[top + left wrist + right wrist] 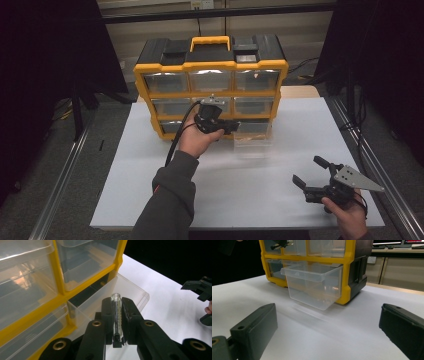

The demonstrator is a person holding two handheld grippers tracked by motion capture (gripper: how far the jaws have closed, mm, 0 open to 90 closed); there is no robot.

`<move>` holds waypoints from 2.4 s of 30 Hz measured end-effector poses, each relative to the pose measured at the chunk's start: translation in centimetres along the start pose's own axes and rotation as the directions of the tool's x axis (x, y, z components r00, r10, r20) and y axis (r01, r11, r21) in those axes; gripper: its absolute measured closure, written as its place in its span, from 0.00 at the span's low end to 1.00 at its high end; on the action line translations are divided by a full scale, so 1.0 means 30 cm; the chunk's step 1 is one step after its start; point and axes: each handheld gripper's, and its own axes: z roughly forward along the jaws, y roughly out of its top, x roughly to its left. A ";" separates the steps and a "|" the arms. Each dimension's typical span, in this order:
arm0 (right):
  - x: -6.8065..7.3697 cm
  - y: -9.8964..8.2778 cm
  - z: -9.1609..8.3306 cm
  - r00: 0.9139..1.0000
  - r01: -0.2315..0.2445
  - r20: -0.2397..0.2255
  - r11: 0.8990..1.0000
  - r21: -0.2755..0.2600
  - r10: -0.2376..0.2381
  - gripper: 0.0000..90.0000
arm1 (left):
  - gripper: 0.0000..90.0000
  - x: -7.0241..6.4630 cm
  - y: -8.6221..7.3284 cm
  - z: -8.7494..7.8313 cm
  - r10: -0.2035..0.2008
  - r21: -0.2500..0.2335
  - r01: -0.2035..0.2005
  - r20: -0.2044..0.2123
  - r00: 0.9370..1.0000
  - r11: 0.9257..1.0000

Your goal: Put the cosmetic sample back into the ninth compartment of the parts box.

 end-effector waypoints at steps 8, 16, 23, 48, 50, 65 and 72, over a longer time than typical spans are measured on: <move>-0.001 0.000 0.000 1.000 -0.002 0.002 1.000 -0.001 0.002 0.01 | 0.90 -0.002 0.012 0.025 0.003 -0.014 -0.003 0.004 1.000 1.000; -0.003 0.000 -0.001 1.000 -0.001 0.003 1.000 -0.001 0.001 0.01 | 0.90 -0.008 0.022 0.040 0.009 -0.014 -0.009 0.005 1.000 1.000; -0.004 0.000 0.000 1.000 0.001 0.005 1.000 -0.002 -0.001 0.01 | 0.90 -0.009 0.022 0.051 0.006 -0.015 -0.006 0.005 1.000 1.000; -0.003 0.000 -0.001 1.000 -0.001 0.002 1.000 -0.002 0.001 0.01 | 0.90 -0.014 0.030 0.103 -0.001 -0.021 0.002 0.009 1.000 1.000; -0.004 0.000 0.000 1.000 -0.001 0.003 1.000 -0.004 0.001 0.01 | 0.90 -0.013 0.031 0.105 0.002 -0.015 -0.002 0.007 1.000 1.000; -0.003 0.000 -0.001 1.000 -0.005 0.002 1.000 -0.003 0.005 0.01 | 0.90 -0.017 0.023 0.139 0.004 -0.027 -0.003 0.010 1.000 1.000; -0.004 0.000 -0.001 1.000 -0.006 0.000 1.000 -0.002 0.006 0.01 | 0.90 -0.017 0.019 0.145 0.005 -0.027 -0.005 0.010 1.000 1.000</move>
